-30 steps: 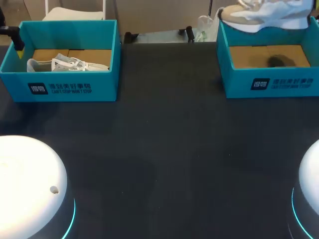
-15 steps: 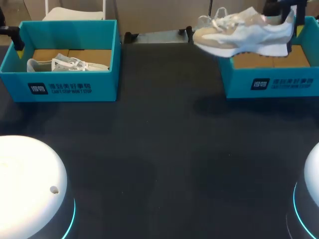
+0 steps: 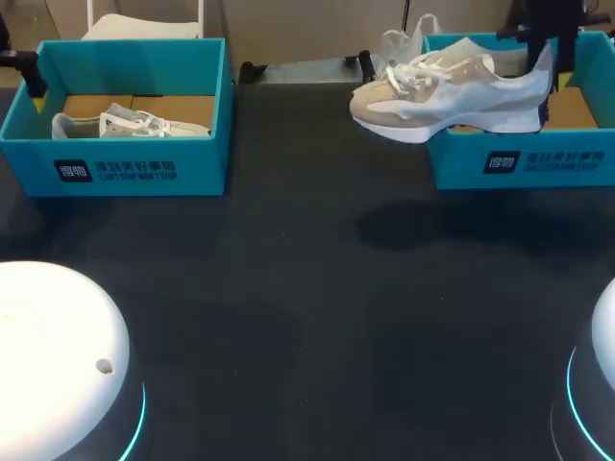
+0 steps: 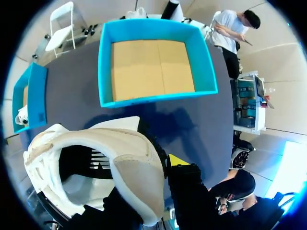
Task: Take the shoe out of the shoebox, open the shoe tongue, remove and reinsert the insole, then place the shoe into the shoebox
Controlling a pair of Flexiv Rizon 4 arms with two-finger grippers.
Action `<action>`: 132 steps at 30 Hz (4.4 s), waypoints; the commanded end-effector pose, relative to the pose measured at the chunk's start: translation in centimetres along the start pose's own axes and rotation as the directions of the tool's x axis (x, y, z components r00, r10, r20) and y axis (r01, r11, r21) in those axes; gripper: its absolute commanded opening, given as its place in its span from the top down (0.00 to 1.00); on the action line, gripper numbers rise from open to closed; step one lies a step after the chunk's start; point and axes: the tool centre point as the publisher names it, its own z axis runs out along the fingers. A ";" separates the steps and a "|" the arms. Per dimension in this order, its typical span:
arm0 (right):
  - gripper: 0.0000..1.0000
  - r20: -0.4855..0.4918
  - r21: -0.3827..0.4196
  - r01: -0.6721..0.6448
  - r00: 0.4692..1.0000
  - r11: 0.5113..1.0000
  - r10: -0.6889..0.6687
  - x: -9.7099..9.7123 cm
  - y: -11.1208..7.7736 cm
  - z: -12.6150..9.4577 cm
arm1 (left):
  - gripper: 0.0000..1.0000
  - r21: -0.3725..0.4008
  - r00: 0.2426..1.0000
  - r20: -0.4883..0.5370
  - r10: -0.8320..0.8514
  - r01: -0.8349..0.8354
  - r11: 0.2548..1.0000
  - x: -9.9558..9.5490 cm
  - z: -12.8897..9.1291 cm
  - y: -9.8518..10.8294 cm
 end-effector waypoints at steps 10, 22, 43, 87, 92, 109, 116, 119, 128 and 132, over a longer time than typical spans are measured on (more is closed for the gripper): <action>1.00 0.048 -0.288 0.044 0.998 0.957 -0.031 1.2 -1.8 2.1 | 0.00 -0.002 1.000 -0.002 0.001 -0.001 1.000 0.0 0.0 -0.1; 1.00 -0.007 -0.222 0.029 0.999 0.975 -0.032 7.1 -8.8 7.4 | 0.00 -0.002 1.000 -0.002 0.001 -0.001 1.000 0.0 0.0 -0.1; 1.00 0.033 -0.228 0.095 0.995 0.969 -0.090 14.3 -15.1 9.7 | 0.00 -0.002 1.000 -0.002 0.001 -0.001 1.000 0.0 0.0 -0.1; 1.00 -0.040 -0.136 0.083 0.995 0.987 -0.089 24.5 -23.8 17.7 | 0.00 -0.002 1.000 -0.002 0.001 -0.001 1.000 0.0 0.0 -0.1; 1.00 -0.027 -0.138 0.086 0.996 0.987 -0.091 25.0 -23.7 17.7 | 0.00 -0.002 1.000 -0.002 0.001 -0.001 1.000 0.0 0.0 -0.1; 1.00 0.023 -0.102 0.063 0.998 0.993 -0.061 25.8 -23.5 18.8 | 0.00 -0.002 1.000 -0.002 0.001 -0.001 1.000 0.0 0.0 -0.1; 1.00 -0.004 -0.100 0.056 0.998 0.993 -0.057 25.6 -23.4 20.2 | 0.00 -0.002 1.000 -0.002 0.001 -0.001 1.000 0.0 0.0 -0.1; 0.91 -0.029 -0.094 0.051 0.998 0.994 -0.054 25.6 -23.4 20.5 | 0.00 -0.002 1.000 -0.002 0.001 -0.001 1.000 0.0 0.0 -0.1; 0.00 -0.083 -0.103 0.039 0.995 0.994 -0.048 24.7 -24.1 18.0 | 0.00 -0.002 1.000 -0.002 0.001 -0.001 1.000 0.0 0.0 -0.1; 0.00 -0.159 -0.115 0.036 0.986 0.993 -0.054 23.9 -24.3 15.9 | 0.00 -0.002 1.000 -0.002 0.001 -0.001 1.000 0.0 0.0 -0.1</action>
